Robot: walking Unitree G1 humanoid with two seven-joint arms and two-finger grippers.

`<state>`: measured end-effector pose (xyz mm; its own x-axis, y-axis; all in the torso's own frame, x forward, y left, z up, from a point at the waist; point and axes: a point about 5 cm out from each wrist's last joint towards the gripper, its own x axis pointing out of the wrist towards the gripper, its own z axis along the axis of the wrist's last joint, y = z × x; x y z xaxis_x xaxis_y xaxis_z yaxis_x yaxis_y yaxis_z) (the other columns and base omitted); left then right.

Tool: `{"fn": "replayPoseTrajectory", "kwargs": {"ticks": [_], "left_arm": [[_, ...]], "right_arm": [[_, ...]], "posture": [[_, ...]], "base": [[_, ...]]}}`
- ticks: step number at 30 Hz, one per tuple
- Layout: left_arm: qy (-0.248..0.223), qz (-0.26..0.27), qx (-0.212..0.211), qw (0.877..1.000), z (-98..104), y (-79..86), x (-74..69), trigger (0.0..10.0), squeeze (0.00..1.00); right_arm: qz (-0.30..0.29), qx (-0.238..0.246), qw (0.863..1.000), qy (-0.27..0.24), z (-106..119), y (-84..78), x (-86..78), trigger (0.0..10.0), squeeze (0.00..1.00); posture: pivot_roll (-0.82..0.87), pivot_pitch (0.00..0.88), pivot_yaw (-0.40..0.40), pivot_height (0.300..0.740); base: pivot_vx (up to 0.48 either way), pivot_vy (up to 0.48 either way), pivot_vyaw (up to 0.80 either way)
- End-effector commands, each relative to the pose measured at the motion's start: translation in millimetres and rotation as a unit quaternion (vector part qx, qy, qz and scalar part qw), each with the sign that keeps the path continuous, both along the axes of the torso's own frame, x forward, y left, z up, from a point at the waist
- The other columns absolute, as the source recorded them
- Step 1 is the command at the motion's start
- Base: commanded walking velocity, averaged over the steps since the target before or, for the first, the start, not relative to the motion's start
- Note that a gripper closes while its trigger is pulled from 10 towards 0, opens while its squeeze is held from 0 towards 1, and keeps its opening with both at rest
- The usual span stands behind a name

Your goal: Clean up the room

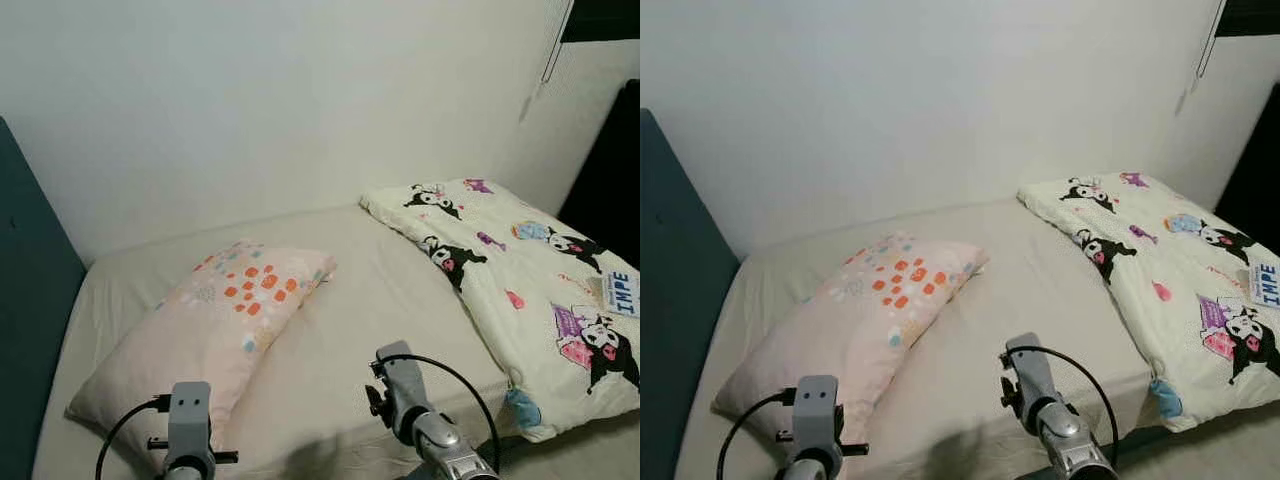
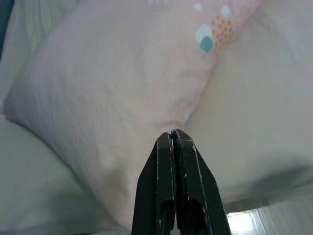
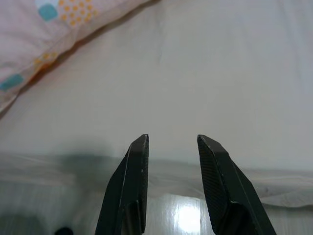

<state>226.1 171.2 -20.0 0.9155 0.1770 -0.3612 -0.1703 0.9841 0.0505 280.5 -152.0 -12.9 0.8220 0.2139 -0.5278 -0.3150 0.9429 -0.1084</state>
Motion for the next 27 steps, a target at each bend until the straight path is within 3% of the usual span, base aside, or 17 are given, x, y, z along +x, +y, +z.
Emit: {"fn": "replayPoseTrajectory", "kwargs": {"ticks": [1, 5, 13, 27], "left_arm": [[-0.031, 0.005, -0.006, 0.999, 10.2, 5.1, 1.4, 10.0, 0.0], [-0.031, -0.005, 0.007, 0.999, 12.5, 8.3, -0.5, 10.0, 0.0], [-0.033, 0.003, 0.014, 0.999, 13.7, 12.8, -3.1, 10.0, 0.0], [-0.046, -0.01, 0.019, 0.999, 23.0, 2.4, -2.1, 10.0, 0.0]], "right_arm": [[0.0, 0.011, 1.0, 0.007, 1.0, 6.2, 2.3, 10.0, 0.0], [-0.006, 0.059, 0.998, -0.028, 12.8, 16.0, 9.9, 10.0, 0.0], [-0.038, 0.067, 0.996, -0.048, 17.6, 13.3, 14.2, 10.0, 0.0], [-0.02, 0.052, 0.995, -0.085, 22.8, 19.3, 13.0, 10.0, 0.0]], "posture": [[-0.07, 0.0, -0.001, 0.738], [-0.07, 0.0, 0.005, 0.738], [-0.08, 0.0, 0.004, 0.738], [-0.08, 0.0, 0.005, 0.738]], "base": [[0.0, 0.0, 0.0], [0.0, 0.0, 0.0], [0.0, 0.0, 0.0], [0.0, 0.0, 0.0]]}}
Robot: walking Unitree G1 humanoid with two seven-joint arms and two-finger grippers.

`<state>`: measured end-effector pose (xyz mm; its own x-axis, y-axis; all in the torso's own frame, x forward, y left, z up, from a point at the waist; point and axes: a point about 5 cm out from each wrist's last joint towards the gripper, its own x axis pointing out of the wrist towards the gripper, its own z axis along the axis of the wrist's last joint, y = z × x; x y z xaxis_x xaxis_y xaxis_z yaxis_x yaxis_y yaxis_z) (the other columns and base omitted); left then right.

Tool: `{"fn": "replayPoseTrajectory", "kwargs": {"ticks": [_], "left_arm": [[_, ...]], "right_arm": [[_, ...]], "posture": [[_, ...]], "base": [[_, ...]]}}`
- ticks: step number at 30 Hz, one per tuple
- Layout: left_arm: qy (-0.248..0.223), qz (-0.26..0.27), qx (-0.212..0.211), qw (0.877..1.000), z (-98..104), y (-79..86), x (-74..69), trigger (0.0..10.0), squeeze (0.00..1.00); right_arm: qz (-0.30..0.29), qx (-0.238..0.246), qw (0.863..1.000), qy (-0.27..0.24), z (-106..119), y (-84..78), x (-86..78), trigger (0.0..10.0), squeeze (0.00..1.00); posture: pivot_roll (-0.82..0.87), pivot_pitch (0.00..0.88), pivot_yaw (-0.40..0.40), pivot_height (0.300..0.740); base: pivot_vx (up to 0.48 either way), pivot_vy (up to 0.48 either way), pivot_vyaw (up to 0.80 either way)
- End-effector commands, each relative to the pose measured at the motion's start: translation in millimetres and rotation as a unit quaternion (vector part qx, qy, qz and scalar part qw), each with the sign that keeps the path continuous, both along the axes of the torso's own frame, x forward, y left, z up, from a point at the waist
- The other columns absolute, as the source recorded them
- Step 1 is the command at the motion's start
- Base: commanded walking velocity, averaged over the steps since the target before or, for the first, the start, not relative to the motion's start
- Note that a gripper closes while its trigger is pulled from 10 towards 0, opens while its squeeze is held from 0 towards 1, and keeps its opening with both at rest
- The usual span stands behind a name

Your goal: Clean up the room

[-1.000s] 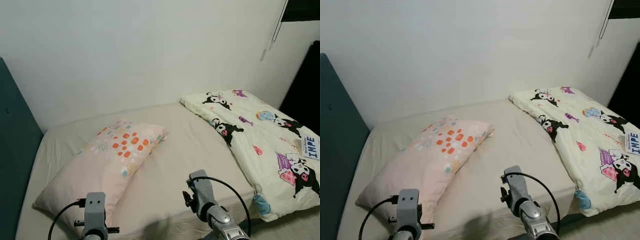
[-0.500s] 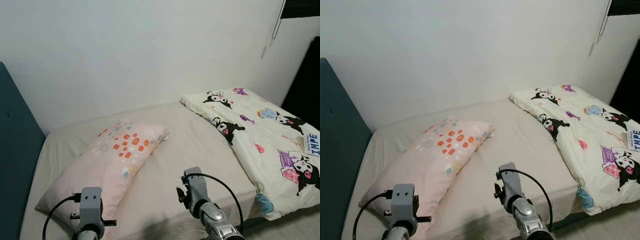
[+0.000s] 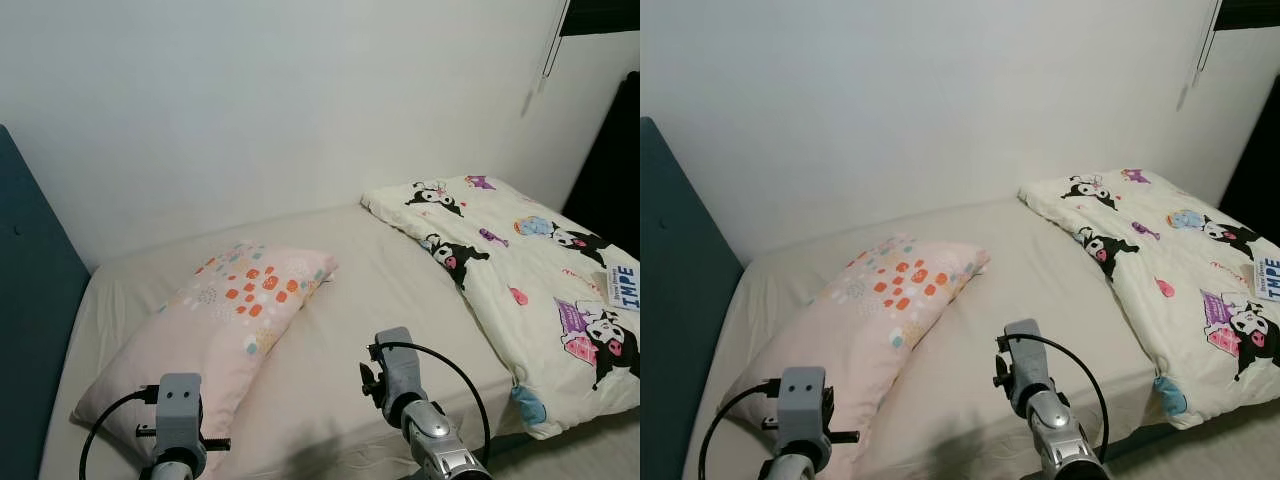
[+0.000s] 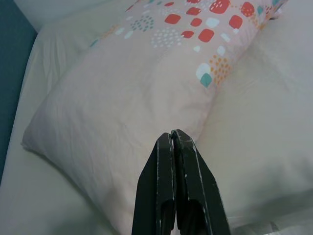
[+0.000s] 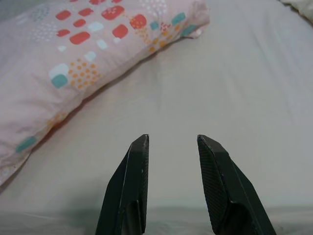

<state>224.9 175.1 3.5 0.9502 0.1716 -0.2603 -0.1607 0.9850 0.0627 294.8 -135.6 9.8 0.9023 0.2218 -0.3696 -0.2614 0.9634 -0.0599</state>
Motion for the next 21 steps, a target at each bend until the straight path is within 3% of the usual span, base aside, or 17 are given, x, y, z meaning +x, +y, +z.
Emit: {"fn": "replayPoseTrajectory", "kwargs": {"ticks": [1, 21], "left_arm": [[0.006, -0.002, 0.005, 1.0, -0.5, -1.6, -0.9, 10.0, 0.0], [0.004, 0.004, 0.007, 1.0, 1.8, 0.0, -1.5, 10.0, 0.0]], "right_arm": [[0.001, 0.002, 1.0, -0.006, 0.0, 2.9, -1.3, 10.0, 0.0], [0.001, -0.016, 1.0, -0.025, 2.9, 1.1, 0.4, 10.0, 0.0]], "posture": [[-0.08, 0.0, 0.005, 0.738], [-0.07, 0.0, 0.008, 0.738]], "base": [[0.0, 0.0, 0.0], [0.0, 0.0, 0.0]]}}
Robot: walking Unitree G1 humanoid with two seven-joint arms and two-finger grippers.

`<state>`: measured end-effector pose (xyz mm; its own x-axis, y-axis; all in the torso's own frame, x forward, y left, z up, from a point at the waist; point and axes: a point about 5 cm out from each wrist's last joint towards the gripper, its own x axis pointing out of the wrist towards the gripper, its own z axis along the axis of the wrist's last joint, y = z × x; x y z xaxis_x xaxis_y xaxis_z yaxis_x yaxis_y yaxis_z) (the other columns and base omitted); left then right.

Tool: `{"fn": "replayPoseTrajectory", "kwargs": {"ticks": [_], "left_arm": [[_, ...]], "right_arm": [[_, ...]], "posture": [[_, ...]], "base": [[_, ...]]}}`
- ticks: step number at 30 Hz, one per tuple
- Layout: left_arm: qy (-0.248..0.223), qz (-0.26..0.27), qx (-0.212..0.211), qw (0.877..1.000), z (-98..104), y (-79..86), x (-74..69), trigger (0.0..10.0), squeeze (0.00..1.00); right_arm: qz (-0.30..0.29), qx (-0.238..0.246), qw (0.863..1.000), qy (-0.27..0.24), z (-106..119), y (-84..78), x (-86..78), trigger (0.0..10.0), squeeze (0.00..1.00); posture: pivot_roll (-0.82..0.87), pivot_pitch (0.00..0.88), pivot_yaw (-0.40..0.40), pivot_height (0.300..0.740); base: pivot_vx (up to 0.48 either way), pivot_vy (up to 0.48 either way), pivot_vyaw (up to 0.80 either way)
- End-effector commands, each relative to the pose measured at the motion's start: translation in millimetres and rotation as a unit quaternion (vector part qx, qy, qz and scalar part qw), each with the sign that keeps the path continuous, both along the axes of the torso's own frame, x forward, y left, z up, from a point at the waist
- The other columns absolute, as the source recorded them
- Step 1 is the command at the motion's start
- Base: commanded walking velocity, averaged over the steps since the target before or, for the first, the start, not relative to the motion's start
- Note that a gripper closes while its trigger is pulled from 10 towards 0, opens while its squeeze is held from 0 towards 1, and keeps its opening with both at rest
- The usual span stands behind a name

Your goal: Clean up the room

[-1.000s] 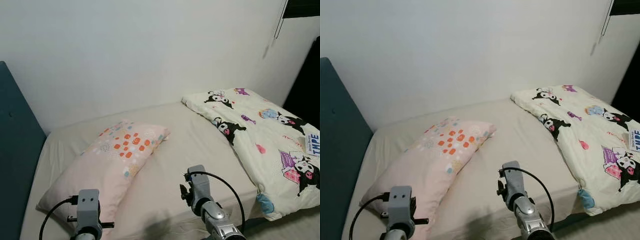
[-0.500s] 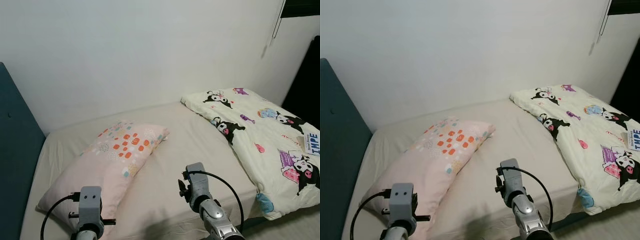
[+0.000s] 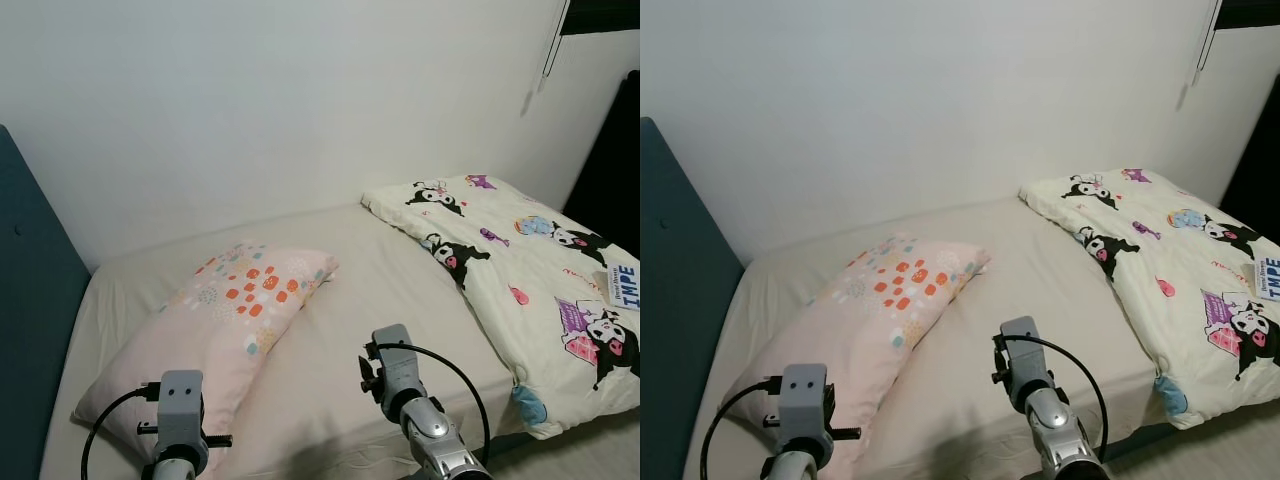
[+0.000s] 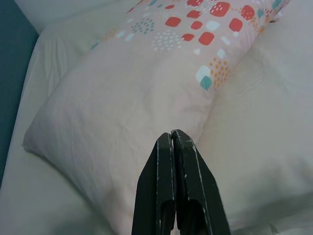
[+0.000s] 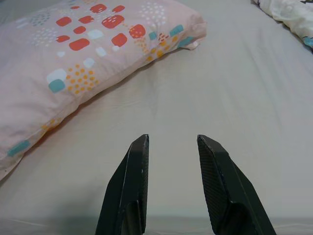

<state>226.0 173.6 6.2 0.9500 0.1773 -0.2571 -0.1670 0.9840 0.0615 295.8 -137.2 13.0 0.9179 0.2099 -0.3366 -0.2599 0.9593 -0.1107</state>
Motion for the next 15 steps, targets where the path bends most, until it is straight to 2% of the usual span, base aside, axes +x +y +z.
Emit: {"fn": "replayPoseTrajectory", "kwargs": {"ticks": [1, 15], "left_arm": [[0.006, 0.001, 0.007, 1.0, -0.9, 1.5, -2.7, 10.0, 0.0], [0.011, -0.009, 0.016, 1.0, -1.1, 3.2, 0.3, 10.0, 0.0]], "right_arm": [[0.0, 0.004, 1.0, -0.002, -0.3, 2.6, -0.6, 10.0, 0.0], [0.0, 0.005, 1.0, 0.029, -5.7, 3.9, -1.3, 10.0, 0.0]], "posture": [[-0.07, 0.0, 0.008, 0.738], [-0.07, 0.0, 0.011, 0.738]], "base": [[0.0, 0.0, 0.0], [0.0, 0.0, 0.0]]}}
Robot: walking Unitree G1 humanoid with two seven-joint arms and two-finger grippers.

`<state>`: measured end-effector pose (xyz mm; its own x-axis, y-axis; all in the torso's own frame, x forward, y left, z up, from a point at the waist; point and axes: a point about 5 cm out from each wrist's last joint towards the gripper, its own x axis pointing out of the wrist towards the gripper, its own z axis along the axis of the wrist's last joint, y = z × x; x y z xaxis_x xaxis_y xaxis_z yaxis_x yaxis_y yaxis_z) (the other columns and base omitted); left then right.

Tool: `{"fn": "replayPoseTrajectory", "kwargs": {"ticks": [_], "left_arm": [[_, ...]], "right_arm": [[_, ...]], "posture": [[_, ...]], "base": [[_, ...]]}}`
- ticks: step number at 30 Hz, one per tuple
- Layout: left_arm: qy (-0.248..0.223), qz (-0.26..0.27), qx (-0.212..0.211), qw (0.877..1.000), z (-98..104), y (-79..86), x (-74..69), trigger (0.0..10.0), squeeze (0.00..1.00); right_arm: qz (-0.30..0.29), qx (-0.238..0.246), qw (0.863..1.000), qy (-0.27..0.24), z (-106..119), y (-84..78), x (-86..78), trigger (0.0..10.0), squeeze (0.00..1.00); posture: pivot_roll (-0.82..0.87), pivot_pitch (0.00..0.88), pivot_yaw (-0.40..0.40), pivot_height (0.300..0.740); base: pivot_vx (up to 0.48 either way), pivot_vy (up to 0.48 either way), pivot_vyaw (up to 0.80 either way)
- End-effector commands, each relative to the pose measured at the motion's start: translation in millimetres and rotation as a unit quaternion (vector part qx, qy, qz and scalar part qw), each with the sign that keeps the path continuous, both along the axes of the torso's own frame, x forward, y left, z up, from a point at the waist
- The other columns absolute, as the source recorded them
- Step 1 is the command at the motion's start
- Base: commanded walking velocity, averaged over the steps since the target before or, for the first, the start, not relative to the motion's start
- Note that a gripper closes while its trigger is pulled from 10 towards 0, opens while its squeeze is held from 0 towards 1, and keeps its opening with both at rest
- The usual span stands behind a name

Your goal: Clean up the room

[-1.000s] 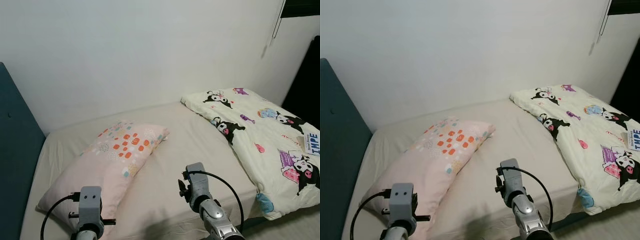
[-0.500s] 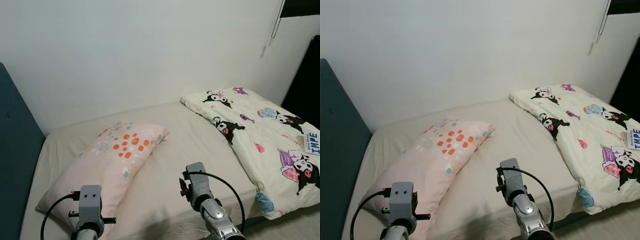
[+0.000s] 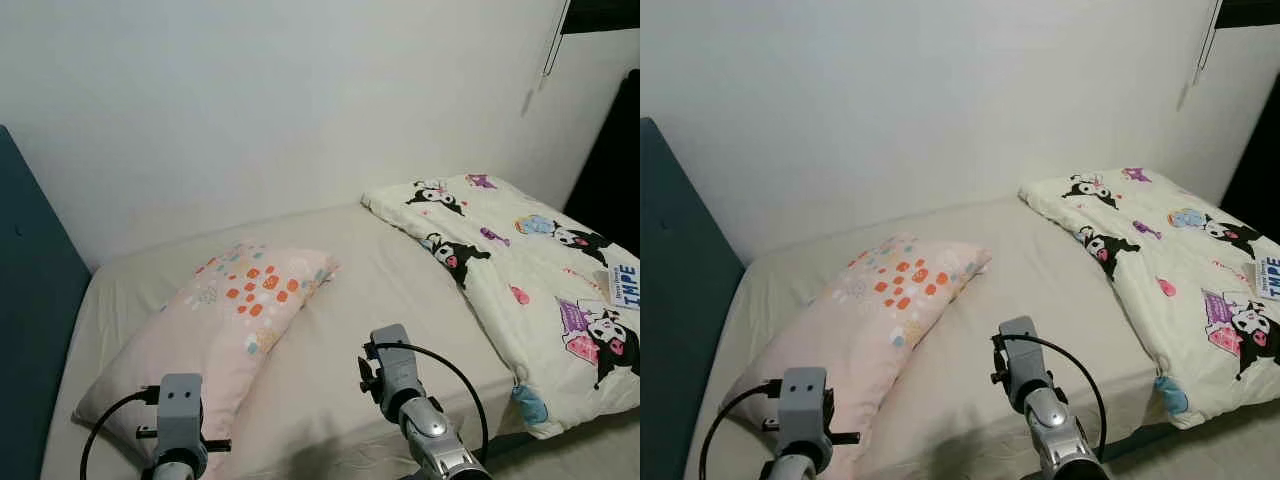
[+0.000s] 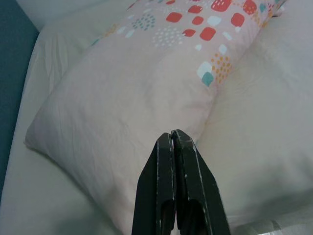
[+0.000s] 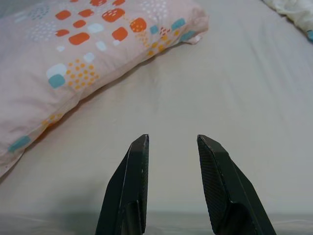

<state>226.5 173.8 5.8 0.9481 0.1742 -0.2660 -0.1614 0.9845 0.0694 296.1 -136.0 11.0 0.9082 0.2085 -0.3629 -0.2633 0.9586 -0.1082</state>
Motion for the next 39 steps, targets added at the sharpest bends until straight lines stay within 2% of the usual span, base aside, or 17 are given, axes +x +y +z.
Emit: {"fn": "replayPoseTrajectory", "kwargs": {"ticks": [1, 10, 15, 26, 39], "left_arm": [[0.005, -0.007, 0.01, 1.0, -0.4, 2.4, -0.2, 10.0, 0.0], [0.007, -0.014, 0.013, 1.0, -0.2, -0.4, 0.2, 10.0, 0.0], [0.006, -0.009, 0.011, 1.0, -0.1, 0.6, 0.1, 10.0, 0.0], [0.003, -0.009, 0.013, 1.0, 1.1, 0.4, 1.7, 10.0, 0.0], [0.002, -0.005, 0.014, 1.0, 1.1, 0.8, 1.3, 10.0, 0.0]], "right_arm": [[-0.001, 0.008, 1.0, 0.018, -4.0, 2.6, -1.7, 10.0, 0.0], [-0.005, 0.011, 1.0, 0.004, -0.6, 0.9, 0.1, 10.0, 0.0], [-0.001, -0.005, 1.0, -0.003, 0.3, -0.3, 0.4, 10.0, 0.0], [-0.025, -0.03, 0.999, 0.007, -2.2, -9.1, 1.0, 10.0, 0.0], [-0.023, -0.035, 0.999, 0.003, -2.5, -9.0, -0.2, 10.0, 0.0]], "posture": [[-0.07, 0.0, 0.01, 0.738], [-0.08, 0.0, 0.014, 0.738], [-0.08, 0.0, 0.013, 0.738], [-0.07, 0.0, 0.012, 0.738], [-0.07, 0.0, 0.01, 0.738]], "base": [[0.0, 0.0, 0.0], [0.0, 0.0, 0.0], [0.0, 0.0, 0.0], [0.0, 0.0, 0.0], [0.0, 0.0, 0.0]]}}
